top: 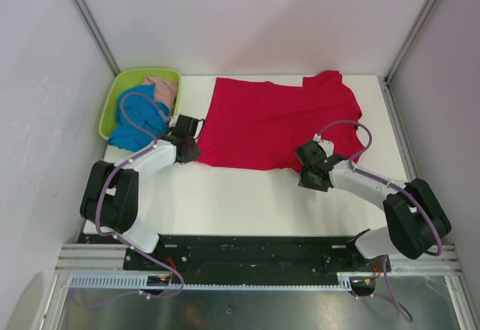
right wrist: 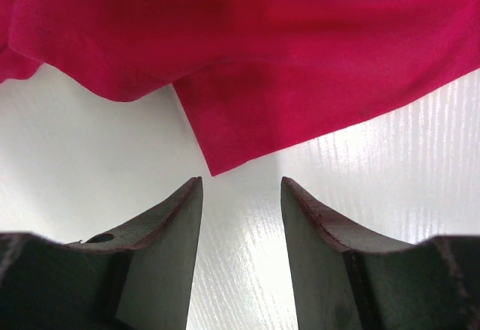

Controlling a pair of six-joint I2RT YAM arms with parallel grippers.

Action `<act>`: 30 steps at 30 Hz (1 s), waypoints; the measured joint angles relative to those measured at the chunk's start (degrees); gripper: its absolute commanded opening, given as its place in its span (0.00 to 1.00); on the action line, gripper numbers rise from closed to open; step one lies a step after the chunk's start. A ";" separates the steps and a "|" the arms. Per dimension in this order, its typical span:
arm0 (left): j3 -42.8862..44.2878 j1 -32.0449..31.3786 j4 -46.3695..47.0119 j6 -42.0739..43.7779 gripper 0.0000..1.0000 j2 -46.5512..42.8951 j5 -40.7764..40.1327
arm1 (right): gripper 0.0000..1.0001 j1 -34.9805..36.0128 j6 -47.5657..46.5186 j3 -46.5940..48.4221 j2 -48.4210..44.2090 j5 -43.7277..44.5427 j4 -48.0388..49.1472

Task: Fold and stack the t-shirts
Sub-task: Grap the side of the flattened tshirt closest away from the robot with both arms

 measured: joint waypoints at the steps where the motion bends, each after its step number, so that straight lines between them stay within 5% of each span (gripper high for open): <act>1: 0.00 0.00 0.00 -0.02 0.00 0.00 0.02 | 0.46 0.44 0.28 -0.04 0.33 0.28 0.20; 13: 0.00 0.00 0.00 0.00 0.00 0.02 0.04 | 0.02 1.79 2.54 -1.36 1.33 2.75 -0.20; 15: 0.00 0.00 0.00 0.00 0.00 0.00 0.04 | 0.05 1.79 2.97 -1.42 0.59 3.08 -1.09; 21: 0.00 0.00 -0.02 0.00 0.00 0.00 0.46 | 0.44 2.01 3.98 -2.01 -5.03 3.69 -3.10; 30: 0.00 0.00 -0.02 0.00 0.00 0.00 0.87 | 0.51 3.19 1.95 -2.14 -1.05 3.74 3.39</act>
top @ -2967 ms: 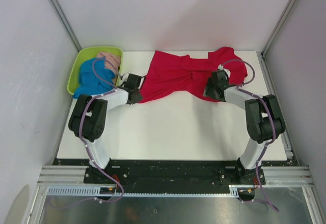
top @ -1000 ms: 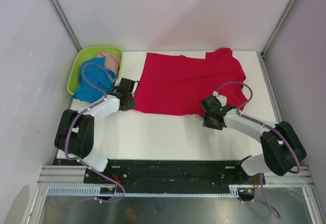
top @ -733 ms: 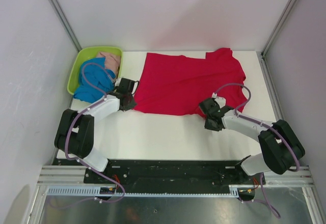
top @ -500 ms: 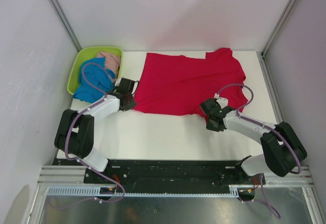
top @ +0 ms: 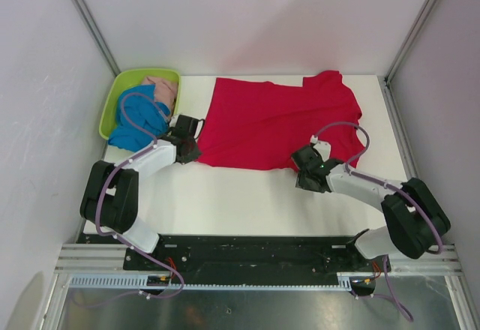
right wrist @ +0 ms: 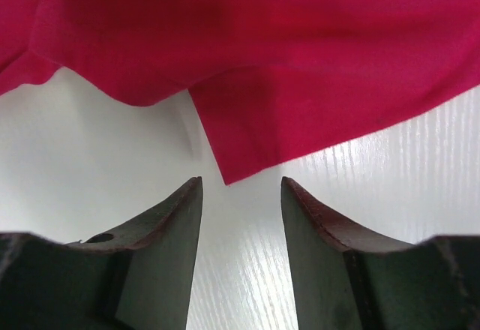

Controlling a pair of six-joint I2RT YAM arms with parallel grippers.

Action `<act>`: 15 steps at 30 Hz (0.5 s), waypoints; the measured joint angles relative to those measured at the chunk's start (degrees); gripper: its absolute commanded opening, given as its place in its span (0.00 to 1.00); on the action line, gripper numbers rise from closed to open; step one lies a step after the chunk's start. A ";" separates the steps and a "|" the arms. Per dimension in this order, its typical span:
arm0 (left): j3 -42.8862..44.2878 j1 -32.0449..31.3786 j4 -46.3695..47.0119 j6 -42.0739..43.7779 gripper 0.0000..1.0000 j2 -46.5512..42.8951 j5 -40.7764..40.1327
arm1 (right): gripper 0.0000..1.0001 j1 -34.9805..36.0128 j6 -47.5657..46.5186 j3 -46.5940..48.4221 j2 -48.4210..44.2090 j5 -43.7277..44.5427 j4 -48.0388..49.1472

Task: Fold and stack the t-shirts
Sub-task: Grap the side of the flattened tshirt closest away from the robot with both arms

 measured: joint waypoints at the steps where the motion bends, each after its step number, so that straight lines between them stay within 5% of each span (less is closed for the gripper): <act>1: 0.00 0.00 0.02 0.00 0.00 0.00 0.00 | 0.51 0.00 -0.15 -0.02 1.07 0.00 0.79; 8: 0.00 0.00 0.02 0.00 0.00 0.00 0.04 | 0.47 0.00 -0.98 -0.02 4.90 0.55 4.02; 15: 0.00 0.00 0.00 0.00 0.00 0.02 0.04 | 0.07 0.04 -1.07 0.00 5.51 1.25 5.49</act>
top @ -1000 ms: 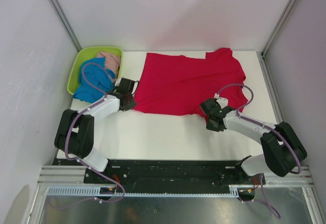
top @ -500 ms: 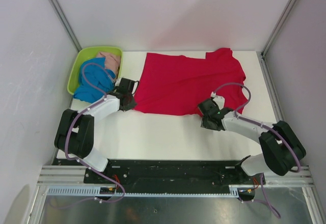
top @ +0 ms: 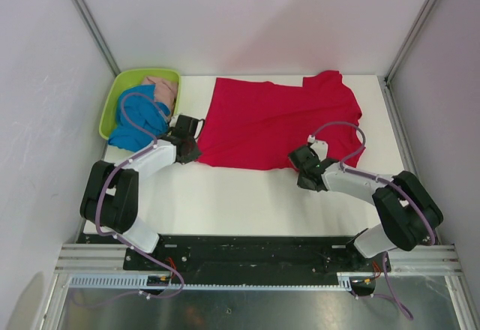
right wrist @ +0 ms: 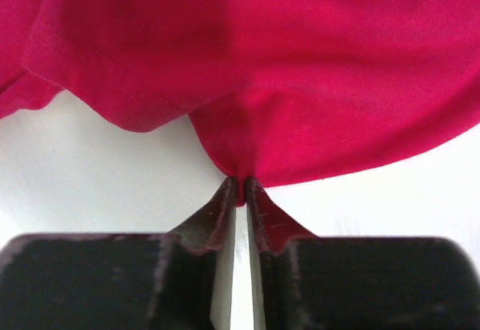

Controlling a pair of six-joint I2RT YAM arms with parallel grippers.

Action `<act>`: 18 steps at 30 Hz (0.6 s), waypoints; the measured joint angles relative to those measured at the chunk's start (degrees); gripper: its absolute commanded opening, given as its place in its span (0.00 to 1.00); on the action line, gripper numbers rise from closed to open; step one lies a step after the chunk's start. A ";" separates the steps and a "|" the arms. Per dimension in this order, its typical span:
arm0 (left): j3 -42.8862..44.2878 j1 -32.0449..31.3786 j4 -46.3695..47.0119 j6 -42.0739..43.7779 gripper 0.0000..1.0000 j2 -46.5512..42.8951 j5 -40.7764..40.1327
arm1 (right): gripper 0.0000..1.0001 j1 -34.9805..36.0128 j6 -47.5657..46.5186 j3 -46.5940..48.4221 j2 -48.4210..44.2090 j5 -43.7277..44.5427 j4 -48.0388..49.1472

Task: Fold and stack the t-shirts
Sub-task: Grap the side of the flattened tshirt closest away from the robot with both arms

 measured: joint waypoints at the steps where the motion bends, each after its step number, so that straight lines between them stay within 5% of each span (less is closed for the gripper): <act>1: 0.00 0.00 0.00 0.00 0.00 0.00 0.00 | 0.03 0.00 0.11 0.00 0.00 0.24 -0.17; 7: 0.00 0.00 -0.07 0.02 0.00 0.00 -0.04 | 0.00 -0.02 1.66 0.00 -1.90 0.94 -6.43; 18: -0.59 0.39 -2.84 0.02 0.00 -0.76 -2.14 | 0.00 0.15 9.79 -1.99 -19.26 -4.50 -25.35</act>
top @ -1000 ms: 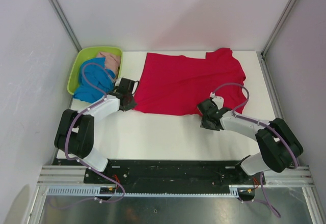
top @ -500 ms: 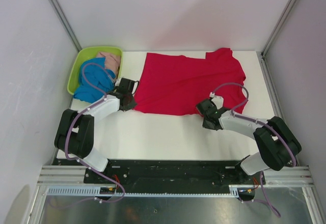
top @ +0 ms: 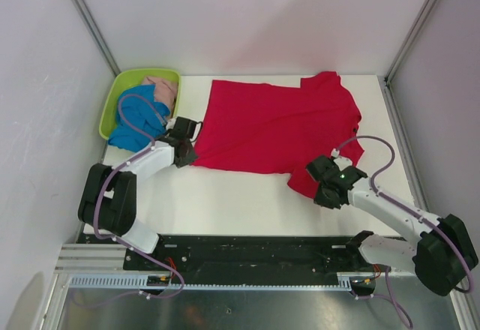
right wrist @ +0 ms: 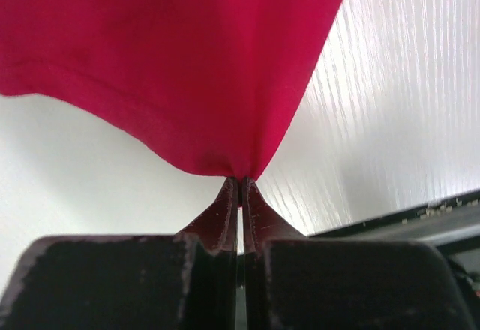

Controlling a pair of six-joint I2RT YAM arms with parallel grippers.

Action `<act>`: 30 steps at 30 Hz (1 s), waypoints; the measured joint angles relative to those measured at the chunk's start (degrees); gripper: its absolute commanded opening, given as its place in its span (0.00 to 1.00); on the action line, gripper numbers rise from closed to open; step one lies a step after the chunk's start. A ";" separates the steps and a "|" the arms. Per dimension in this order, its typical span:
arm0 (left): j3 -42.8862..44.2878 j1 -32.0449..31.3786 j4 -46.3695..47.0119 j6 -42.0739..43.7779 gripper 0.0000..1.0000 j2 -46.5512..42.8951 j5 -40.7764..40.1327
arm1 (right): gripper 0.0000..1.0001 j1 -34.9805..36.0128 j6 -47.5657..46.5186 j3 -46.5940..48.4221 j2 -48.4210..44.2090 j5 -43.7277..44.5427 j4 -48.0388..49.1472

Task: Fold and stack the t-shirts
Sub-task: Grap the side of the flattened tshirt closest away from the robot with both arms, then fold the flattened tshirt in 1/3 of the way

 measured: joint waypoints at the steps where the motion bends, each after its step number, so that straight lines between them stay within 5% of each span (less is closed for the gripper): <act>1: -0.28 0.26 -0.46 0.00 0.00 -0.46 -0.46 | 0.00 0.07 0.94 -0.39 -0.96 -0.76 -1.25; 19: -5.11 2.60 -4.42 0.09 0.00 -4.70 -2.45 | 0.00 0.22 12.35 -0.02 -20.79 -8.28 -19.17; 30: -3.78 2.32 -5.95 1.16 0.00 -7.04 -2.43 | 0.00 -0.33 10.88 9.20 -14.86 -3.06 -22.71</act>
